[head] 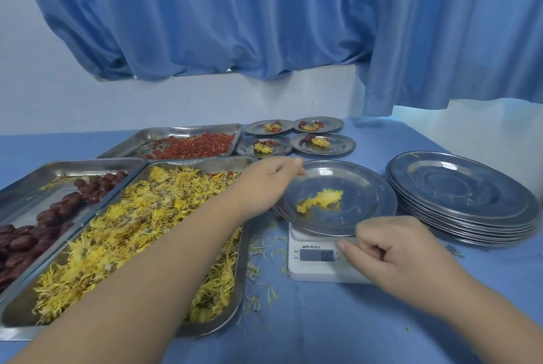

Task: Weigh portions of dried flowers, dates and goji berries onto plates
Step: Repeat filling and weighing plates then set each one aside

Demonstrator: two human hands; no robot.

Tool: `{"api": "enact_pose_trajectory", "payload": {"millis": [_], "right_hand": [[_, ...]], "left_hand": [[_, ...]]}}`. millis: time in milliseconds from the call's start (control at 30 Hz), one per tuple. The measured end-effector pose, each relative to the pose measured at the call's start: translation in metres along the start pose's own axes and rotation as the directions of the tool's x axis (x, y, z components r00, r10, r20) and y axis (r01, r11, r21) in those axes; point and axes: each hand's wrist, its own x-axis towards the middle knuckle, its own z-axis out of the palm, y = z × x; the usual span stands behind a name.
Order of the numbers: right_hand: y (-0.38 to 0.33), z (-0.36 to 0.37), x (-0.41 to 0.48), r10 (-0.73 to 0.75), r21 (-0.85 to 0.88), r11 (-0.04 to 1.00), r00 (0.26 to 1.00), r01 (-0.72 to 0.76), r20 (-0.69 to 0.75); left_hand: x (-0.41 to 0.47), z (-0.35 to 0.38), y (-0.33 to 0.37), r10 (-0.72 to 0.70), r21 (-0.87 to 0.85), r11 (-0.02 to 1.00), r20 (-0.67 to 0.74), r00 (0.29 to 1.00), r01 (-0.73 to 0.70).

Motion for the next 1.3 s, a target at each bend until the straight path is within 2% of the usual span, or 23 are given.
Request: {"api": "enact_pose_trajectory", "payload": {"millis": [167,367,567,667,767,900,1100,1300], "right_hand": [[-0.014,0.008,0.007,-0.107,-0.064,0.992,0.994,0.105,-0.024],[-0.041,0.022,0.031,-0.189,-0.066,0.980,0.981,0.186,-0.043],[-0.057,0.049,0.058,-0.183,-0.059,0.982,0.982,0.180,-0.051],[-0.055,0.060,0.053,-0.204,-0.078,0.976,0.979,0.202,-0.013],[-0.053,0.062,0.045,-0.209,-0.083,0.975,0.978,0.208,-0.004],[-0.052,0.060,0.041,-0.173,-0.058,0.983,0.985,0.172,-0.017],[-0.057,0.062,0.038,-0.172,-0.057,0.984,0.985,0.172,-0.004],[-0.057,0.060,0.038,-0.147,-0.058,0.988,0.989,0.146,-0.004]], "left_hand": [[-0.019,-0.027,-0.019,-0.004,0.027,1.000,-0.064,0.998,0.006],[-0.039,-0.083,-0.060,-0.013,0.309,0.948,-0.204,0.979,0.077],[-0.070,-0.161,-0.127,-0.133,0.438,0.832,-0.437,0.889,0.340],[-0.089,-0.191,-0.165,-0.280,0.462,0.720,-0.489,0.826,0.518],[-0.103,-0.204,-0.192,-0.478,0.334,0.680,-0.473,0.740,0.653],[-0.110,-0.205,-0.208,-0.574,0.346,0.638,-0.381,0.725,0.687],[-0.107,-0.204,-0.205,-0.606,0.472,0.551,-0.340,0.719,0.688],[-0.114,-0.216,-0.196,-0.583,0.456,0.572,-0.358,0.729,0.682]]}}
